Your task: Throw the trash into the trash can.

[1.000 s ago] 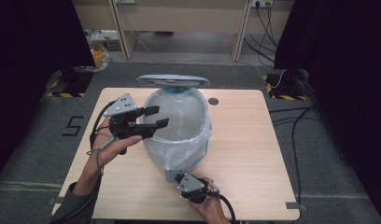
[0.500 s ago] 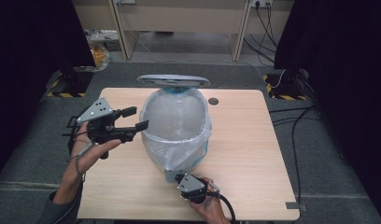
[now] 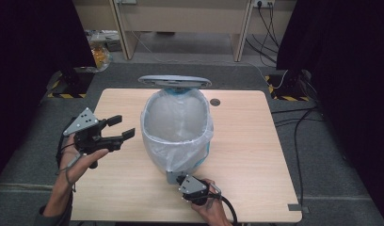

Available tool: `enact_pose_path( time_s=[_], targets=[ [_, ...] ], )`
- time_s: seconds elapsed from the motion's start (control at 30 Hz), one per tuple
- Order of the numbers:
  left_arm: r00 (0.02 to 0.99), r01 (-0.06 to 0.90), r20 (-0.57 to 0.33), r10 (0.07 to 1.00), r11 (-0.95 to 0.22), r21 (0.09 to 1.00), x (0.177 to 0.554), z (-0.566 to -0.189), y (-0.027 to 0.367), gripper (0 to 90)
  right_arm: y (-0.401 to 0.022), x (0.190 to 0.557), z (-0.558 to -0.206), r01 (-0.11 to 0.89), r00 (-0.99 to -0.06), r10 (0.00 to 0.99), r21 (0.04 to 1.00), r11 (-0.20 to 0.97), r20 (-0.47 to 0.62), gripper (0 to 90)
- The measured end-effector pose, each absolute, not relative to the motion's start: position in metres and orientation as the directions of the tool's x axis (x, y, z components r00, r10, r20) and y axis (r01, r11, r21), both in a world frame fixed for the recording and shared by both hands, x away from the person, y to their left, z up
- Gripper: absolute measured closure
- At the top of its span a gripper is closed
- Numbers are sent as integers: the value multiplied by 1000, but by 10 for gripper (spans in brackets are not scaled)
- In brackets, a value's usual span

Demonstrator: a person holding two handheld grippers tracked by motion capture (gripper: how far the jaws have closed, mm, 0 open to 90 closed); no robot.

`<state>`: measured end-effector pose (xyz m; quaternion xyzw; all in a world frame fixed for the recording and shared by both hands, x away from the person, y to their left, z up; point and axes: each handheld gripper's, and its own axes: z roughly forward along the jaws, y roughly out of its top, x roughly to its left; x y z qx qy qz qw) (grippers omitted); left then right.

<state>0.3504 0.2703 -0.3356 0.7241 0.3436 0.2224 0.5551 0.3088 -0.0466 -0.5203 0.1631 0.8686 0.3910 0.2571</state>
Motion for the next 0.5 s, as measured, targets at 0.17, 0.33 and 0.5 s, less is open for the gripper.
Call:
enact_pose_path(
  time_s=[0.17, 0.33, 0.5],
  targets=[
    [674, 255, -67, 735, -147, 956, 350, -352, 271, 286, -47, 309, -520, 83, -815, 484, 764, 640, -318, 856],
    [676, 278, -79, 733, -154, 948, 350, -366, 269, 282, -47, 309, -520, 82, -816, 483, 763, 641, -318, 856],
    [678, 290, -88, 729, -157, 944, 350, -383, 267, 282, -47, 309, -520, 86, -817, 483, 763, 640, -314, 856]
  ],
)
